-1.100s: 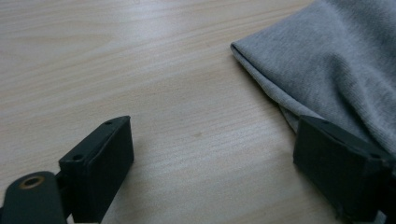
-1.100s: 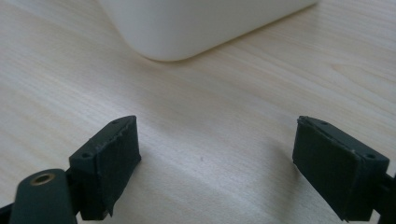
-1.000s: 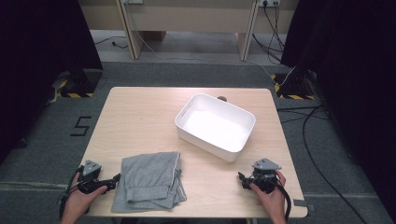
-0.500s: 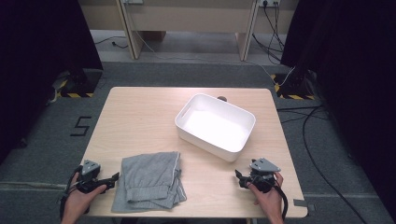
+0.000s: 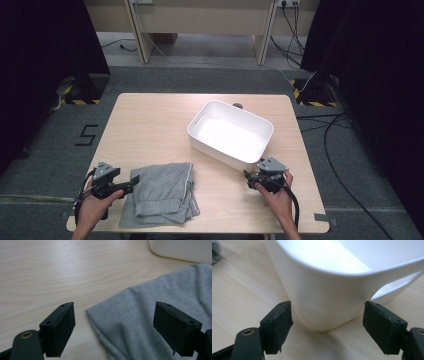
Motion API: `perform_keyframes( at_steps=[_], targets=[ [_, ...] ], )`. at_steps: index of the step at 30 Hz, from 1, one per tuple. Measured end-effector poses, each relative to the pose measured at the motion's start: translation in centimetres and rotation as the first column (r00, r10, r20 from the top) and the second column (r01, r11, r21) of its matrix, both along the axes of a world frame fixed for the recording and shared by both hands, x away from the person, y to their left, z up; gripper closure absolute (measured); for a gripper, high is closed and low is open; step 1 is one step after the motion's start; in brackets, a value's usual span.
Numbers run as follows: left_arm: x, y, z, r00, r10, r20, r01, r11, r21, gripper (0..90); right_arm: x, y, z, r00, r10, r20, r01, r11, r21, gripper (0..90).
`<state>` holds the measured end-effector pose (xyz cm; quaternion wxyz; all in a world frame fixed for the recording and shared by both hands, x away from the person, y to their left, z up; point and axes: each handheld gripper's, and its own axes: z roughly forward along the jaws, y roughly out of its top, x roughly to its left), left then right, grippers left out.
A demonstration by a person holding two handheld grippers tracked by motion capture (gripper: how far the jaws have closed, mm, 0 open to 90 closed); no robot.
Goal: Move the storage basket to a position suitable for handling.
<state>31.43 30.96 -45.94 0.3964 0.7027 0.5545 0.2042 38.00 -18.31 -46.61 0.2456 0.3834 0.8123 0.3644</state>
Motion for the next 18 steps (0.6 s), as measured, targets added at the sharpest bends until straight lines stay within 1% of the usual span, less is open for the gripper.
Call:
perform_keyframes(
  at_steps=[1,2,3,4,5,7,9,10,11,12,13,14,15,16,17,18],
  targets=[
    [0.0,0.0,0.0,1.0000,0.000,0.000,0.000,1.0000,0.000,17.4,0.3,0.0,0.0,1.0000,-0.009,-0.003,0.009,1.0000,-0.001,24.0],
    [0.6,-0.9,0.5,0.9997,-0.022,0.008,0.022,0.9997,0.007,17.4,0.6,0.0,0.0,0.9998,-0.016,-0.013,0.016,0.9999,0.003,23.9],
    [0.6,-0.9,0.5,0.9997,-0.022,0.008,0.022,0.9997,0.007,17.4,0.6,0.0,0.0,0.9998,-0.016,-0.013,0.016,0.9999,0.003,23.9],
    [1.0,-1.6,0.7,0.9991,-0.041,0.013,0.040,0.9991,0.014,17.4,1.1,-0.2,0.0,0.9993,-0.027,-0.025,0.028,0.9994,0.022,22.3],
    [1.5,-2.4,1.2,0.9978,-0.063,0.020,0.063,0.9978,0.021,17.4,1.2,-0.3,0.1,0.9988,-0.034,-0.034,0.035,0.9992,0.021,21.2],
    [2.2,-3.3,1.6,0.9957,-0.088,0.028,0.087,0.9958,0.030,17.4,1.5,-0.4,0.2,0.9983,-0.048,-0.034,0.048,0.9987,0.018,20.4],
    [2.9,-4.4,2.2,0.9936,-0.107,0.035,0.106,0.9937,0.034,17.4,1.9,-0.6,0.2,0.9976,-0.066,-0.021,0.067,0.9974,0.026,20.9],
    [2.9,-4.4,2.2,0.9936,-0.107,0.035,0.106,0.9937,0.034,17.4,1.9,-0.6,0.2,0.9976,-0.066,-0.021,0.067,0.9974,0.026,20.9],
    [3.6,-5.2,2.6,0.9912,-0.125,0.042,0.124,0.9917,0.034,17.4,2.2,-0.8,0.1,0.9957,-0.089,-0.024,0.090,0.9953,0.034,21.2],
    [4.1,-5.7,2.8,0.9900,-0.134,0.044,0.132,0.9908,0.028,17.4,2.4,-1.0,0.0,0.9947,-0.099,-0.028,0.100,0.9942,0.038,20.9],
    [4.1,-5.7,2.8,0.9900,-0.134,0.044,0.132,0.9908,0.028,17.4,2.6,-1.2,-0.1,0.9938,-0.107,-0.027,0.108,0.9934,0.037,20.7],
    [5.1,-6.6,3.2,0.9876,-0.152,0.038,0.151,0.9883,0.020,17.4,2.8,-1.3,-0.1,0.9927,-0.117,-0.029,0.118,0.9922,0.041,20.7],
    [5.1,-6.6,3.2,0.9876,-0.152,0.038,0.151,0.9883,0.020,17.4,2.8,-1.3,-0.1,0.9927,-0.117,-0.029,0.118,0.9922,0.041,20.7],
    [6.1,-7.5,3.6,0.9862,-0.162,0.034,0.162,0.9868,0.014,17.4,3.4,-1.7,-0.2,0.9914,-0.125,-0.038,0.127,0.9912,0.039,20.3],
    [6.1,-7.5,3.6,0.9862,-0.162,0.034,0.162,0.9868,0.014,17.4,3.4,-1.7,-0.2,0.9914,-0.125,-0.038,0.127,0.9912,0.039,20.3],
    [7.1,-8.5,4.1,0.9837,-0.177,0.031,0.177,0.9841,0.018,17.4,3.8,-2.0,0.2,0.9908,-0.130,-0.038,0.130,0.9912,0.021,19.7]
  ],
)
